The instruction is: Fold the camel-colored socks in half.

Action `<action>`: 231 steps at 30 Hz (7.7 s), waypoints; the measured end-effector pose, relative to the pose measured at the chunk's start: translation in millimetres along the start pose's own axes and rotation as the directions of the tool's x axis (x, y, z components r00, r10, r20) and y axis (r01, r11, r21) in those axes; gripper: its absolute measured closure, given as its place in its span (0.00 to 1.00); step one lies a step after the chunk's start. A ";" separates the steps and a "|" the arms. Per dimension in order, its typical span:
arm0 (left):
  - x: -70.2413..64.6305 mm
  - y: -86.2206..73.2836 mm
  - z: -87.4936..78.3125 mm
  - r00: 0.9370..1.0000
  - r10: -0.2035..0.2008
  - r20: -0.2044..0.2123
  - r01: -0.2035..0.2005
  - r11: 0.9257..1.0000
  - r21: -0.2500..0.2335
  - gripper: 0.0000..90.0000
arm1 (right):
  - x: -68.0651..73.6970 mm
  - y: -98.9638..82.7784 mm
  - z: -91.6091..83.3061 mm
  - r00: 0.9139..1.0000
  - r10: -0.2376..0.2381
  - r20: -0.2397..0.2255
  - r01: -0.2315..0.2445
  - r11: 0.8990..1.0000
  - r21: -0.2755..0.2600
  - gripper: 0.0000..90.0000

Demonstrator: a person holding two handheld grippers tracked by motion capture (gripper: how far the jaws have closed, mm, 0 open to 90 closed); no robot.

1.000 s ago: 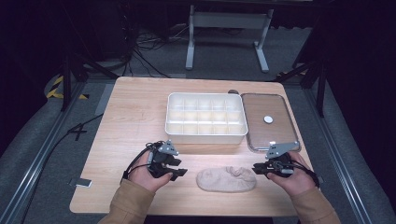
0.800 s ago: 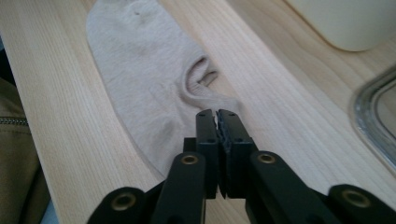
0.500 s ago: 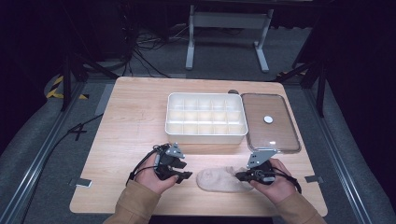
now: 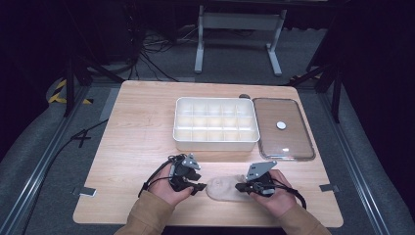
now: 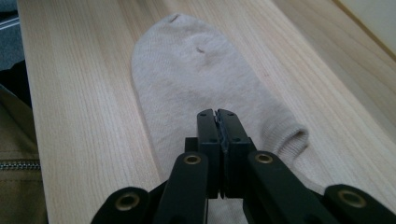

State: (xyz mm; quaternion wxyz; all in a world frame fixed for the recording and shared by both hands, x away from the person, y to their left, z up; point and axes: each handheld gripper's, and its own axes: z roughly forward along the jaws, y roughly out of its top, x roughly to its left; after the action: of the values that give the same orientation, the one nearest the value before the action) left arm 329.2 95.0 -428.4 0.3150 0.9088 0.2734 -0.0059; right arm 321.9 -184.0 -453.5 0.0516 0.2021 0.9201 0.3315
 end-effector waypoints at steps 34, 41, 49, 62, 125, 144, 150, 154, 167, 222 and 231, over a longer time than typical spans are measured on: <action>-12.2 4.4 40.6 0.991 -0.021 -0.136 0.033 0.996 0.087 0.62 | 7.3 4.2 18.8 0.996 -0.078 0.030 0.079 0.997 -0.002 1.00; -14.0 3.8 43.5 0.994 0.006 -0.113 0.001 0.998 0.062 0.71 | 8.5 3.8 18.9 0.995 -0.088 0.037 0.088 0.996 -0.004 1.00; -9.7 -0.5 43.8 0.997 -0.049 -0.062 0.050 0.999 0.014 0.94 | 6.2 -3.2 1.2 0.994 -0.031 0.103 0.031 1.000 0.006 0.98; -8.1 3.2 19.5 0.992 -0.122 -0.036 0.122 0.992 0.014 0.95 | -3.4 -12.8 -1.7 0.995 0.003 0.096 -0.006 0.999 0.034 0.99; -25.1 51.8 24.8 0.991 -0.055 0.119 0.056 0.998 -0.008 0.94 | -3.6 -2.6 9.7 0.999 -0.020 -0.026 0.020 1.000 0.000 0.94; -34.9 60.1 44.4 0.987 -0.021 0.161 0.022 1.000 -0.004 0.74 | -2.1 -7.9 1.2 1.000 -0.025 -0.002 0.025 0.998 -0.049 0.89; -32.7 57.5 29.0 0.982 -0.012 0.187 0.029 0.996 -0.085 0.59 | -8.7 -11.3 -13.4 1.000 -0.003 0.022 0.004 0.997 -0.072 0.89; -24.7 50.6 15.3 0.987 -0.031 0.155 0.048 0.993 -0.107 0.63 | -14.9 -13.4 -25.0 0.999 0.025 0.044 -0.021 0.996 -0.089 0.91; -11.8 18.5 29.7 0.998 -0.006 0.064 0.003 0.999 0.048 0.84 | 12.9 19.7 -30.2 1.000 -0.020 -0.020 0.016 0.982 -0.188 0.92; -5.9 15.2 22.0 0.994 -0.047 0.094 0.045 0.999 0.028 0.78 | -9.1 -5.5 -16.9 0.999 -0.017 0.039 0.021 0.994 -0.110 0.82; -4.1 8.2 12.3 0.996 -0.061 0.072 0.060 0.998 0.015 0.79 | 0.7 13.2 -8.3 1.000 0.028 0.007 -0.027 0.990 -0.136 0.93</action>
State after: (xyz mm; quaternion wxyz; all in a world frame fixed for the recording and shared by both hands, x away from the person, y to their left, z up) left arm 331.8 80.5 -432.7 0.3187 0.9012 0.2892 -0.0501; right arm 323.8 -179.3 -438.6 0.0648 0.2123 0.8923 0.3930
